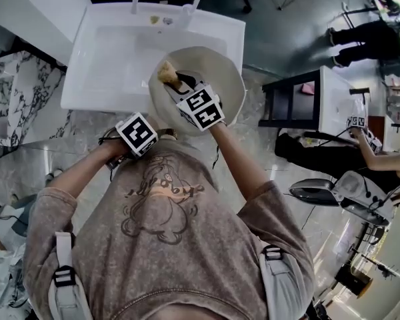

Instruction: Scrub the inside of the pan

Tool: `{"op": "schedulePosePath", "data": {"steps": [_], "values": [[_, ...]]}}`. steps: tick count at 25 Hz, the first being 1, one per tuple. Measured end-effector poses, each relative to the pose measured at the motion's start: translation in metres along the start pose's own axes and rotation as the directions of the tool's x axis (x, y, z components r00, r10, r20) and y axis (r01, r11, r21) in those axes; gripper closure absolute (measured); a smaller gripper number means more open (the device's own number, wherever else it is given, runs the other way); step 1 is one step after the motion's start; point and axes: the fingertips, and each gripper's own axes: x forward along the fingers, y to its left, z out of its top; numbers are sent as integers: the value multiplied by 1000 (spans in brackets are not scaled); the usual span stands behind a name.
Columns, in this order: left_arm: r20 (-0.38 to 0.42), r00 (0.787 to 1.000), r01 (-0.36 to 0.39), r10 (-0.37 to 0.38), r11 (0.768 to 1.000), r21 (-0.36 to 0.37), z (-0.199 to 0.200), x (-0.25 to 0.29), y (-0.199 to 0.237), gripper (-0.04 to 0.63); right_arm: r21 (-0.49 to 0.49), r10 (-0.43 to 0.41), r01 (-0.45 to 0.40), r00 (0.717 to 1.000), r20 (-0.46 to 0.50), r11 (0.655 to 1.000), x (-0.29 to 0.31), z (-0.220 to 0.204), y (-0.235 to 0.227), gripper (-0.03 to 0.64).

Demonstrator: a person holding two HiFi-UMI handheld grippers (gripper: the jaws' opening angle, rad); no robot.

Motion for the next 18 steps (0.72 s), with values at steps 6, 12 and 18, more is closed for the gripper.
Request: {"op": "schedulePosePath", "data": {"steps": [6, 12, 18], "values": [[-32, 999, 22, -21, 999, 32, -1, 9, -6, 502, -18, 26, -28, 994, -103, 999, 28, -34, 9, 460], [-51, 997, 53, -52, 998, 35, 1, 14, -7, 500, 17, 23, -21, 991, -132, 1000, 42, -50, 7, 460], [-60, 995, 77, -76, 997, 21, 2, 18, -12, 495, 13, 17, -16, 991, -133, 1000, 46, -59, 5, 460]]}}
